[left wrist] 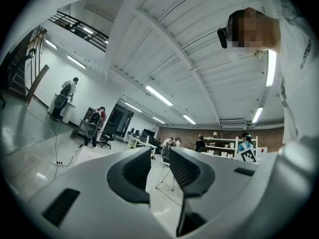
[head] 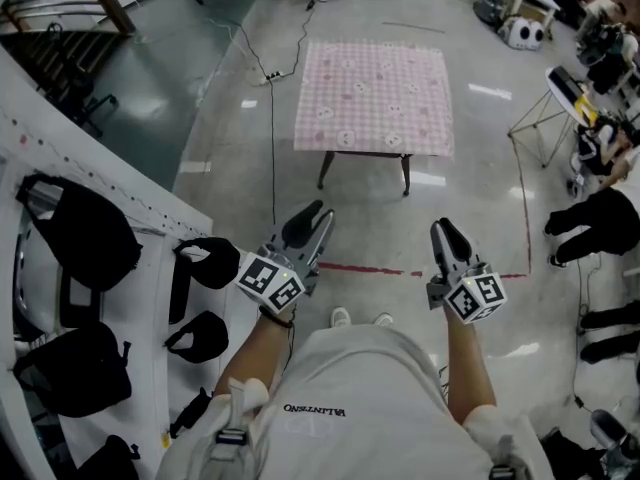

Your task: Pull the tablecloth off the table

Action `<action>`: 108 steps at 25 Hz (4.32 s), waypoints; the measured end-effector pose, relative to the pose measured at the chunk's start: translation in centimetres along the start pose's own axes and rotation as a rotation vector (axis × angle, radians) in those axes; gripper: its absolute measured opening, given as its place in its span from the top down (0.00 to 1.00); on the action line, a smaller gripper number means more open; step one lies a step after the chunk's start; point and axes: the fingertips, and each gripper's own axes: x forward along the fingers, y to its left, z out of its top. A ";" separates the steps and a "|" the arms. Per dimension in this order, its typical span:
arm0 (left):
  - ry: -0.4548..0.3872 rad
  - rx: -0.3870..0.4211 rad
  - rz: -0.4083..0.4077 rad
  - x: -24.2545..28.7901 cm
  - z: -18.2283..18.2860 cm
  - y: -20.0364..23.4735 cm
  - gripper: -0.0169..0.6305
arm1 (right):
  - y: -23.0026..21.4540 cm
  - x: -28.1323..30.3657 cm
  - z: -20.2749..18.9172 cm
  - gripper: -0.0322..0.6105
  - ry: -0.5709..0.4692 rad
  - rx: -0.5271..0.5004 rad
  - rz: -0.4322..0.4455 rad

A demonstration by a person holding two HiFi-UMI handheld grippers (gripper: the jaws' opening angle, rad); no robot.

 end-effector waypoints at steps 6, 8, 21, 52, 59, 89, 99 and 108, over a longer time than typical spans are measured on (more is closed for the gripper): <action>0.010 -0.041 -0.028 -0.5 -1.0 1.0 0.82 | 0.1 0.8 -1.9 0.81 0.016 0.069 -0.030; 0.006 -0.055 -0.031 -0.8 -1.2 1.4 0.82 | 0.2 1.1 -2.2 0.81 0.027 0.075 -0.037; -0.007 -0.104 -0.015 1.2 -2.0 3.9 0.82 | -2.2 5.4 -3.1 0.81 0.056 0.107 -0.015; 0.183 -0.282 0.107 21.4 -13.1 12.5 0.82 | -23.9 20.6 -9.6 0.79 0.211 0.531 0.038; 0.200 -0.314 0.136 24.0 -16.1 14.5 0.82 | -26.6 22.6 -12.4 0.79 0.233 0.614 0.038; 0.220 -0.754 0.172 25.8 -38.8 29.5 0.81 | -33.1 30.4 -28.4 0.76 0.208 0.825 -0.153; 0.173 -0.831 0.163 26.5 -42.7 31.8 0.80 | -34.8 31.5 -31.8 0.75 0.148 0.878 -0.192; 0.127 -0.883 0.152 27.9 -44.8 33.5 0.80 | -35.8 32.8 -32.9 0.74 0.084 0.908 -0.193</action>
